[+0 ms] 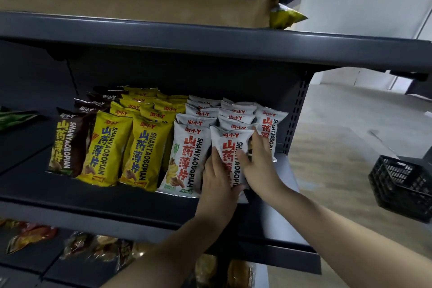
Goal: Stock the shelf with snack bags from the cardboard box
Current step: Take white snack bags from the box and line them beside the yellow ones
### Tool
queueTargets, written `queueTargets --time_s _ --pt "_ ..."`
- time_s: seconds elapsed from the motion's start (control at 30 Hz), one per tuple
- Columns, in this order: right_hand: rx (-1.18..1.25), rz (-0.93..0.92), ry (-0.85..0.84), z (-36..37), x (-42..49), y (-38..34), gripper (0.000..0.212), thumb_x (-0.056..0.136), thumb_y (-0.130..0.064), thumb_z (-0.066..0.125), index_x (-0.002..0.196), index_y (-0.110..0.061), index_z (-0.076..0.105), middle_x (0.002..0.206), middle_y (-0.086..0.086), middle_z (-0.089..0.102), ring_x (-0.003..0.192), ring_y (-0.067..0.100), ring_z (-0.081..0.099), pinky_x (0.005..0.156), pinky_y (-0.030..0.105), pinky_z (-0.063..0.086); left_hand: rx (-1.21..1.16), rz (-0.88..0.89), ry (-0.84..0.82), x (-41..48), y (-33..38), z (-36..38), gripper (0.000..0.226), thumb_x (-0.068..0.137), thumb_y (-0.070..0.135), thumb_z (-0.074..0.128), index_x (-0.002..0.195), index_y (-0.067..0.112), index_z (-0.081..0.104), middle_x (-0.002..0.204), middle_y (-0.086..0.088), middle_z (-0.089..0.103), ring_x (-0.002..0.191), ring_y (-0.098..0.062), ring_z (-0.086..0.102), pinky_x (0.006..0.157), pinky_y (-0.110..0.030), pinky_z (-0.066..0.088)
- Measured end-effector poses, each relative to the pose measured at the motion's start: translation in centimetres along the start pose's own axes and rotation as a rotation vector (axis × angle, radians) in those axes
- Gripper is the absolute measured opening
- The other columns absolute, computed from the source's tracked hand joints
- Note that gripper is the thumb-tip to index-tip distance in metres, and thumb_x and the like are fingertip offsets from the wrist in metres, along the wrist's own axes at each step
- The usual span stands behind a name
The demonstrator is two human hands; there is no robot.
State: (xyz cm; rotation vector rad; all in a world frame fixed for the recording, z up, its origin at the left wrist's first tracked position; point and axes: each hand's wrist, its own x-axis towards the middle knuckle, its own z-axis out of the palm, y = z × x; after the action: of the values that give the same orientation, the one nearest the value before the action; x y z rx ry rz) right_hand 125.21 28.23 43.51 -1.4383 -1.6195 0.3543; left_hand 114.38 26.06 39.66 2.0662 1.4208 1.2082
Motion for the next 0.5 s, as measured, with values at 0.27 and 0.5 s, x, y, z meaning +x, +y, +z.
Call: queueTargets --time_s 0.27,0.5 --pt "0.077 0.174 0.030 1.2 -0.5 0.8 0.049 0.101 -0.030 0.037 0.144 -0.009 0.032 0.137 0.012 0.043 0.128 0.025 0.043 0.103 0.027 0.034 0.029 0.000 -0.028 0.1 -0.1 0.7 0.101 0.084 0.021 0.067 0.149 0.010 -0.010 0.150 -0.008 0.013 0.143 -0.020 0.011 0.110 -0.019 0.010" --pt "0.325 0.151 -0.039 1.9 -1.7 1.6 0.030 0.095 -0.025 0.055 0.125 -0.021 0.052 0.116 -0.007 0.066 0.105 -0.005 0.061 0.083 0.008 0.046 0.067 -0.036 -0.068 0.0 -0.3 0.5 0.098 0.088 0.018 0.062 0.148 0.010 -0.015 0.147 -0.013 0.018 0.139 -0.025 0.021 0.114 -0.031 0.022"
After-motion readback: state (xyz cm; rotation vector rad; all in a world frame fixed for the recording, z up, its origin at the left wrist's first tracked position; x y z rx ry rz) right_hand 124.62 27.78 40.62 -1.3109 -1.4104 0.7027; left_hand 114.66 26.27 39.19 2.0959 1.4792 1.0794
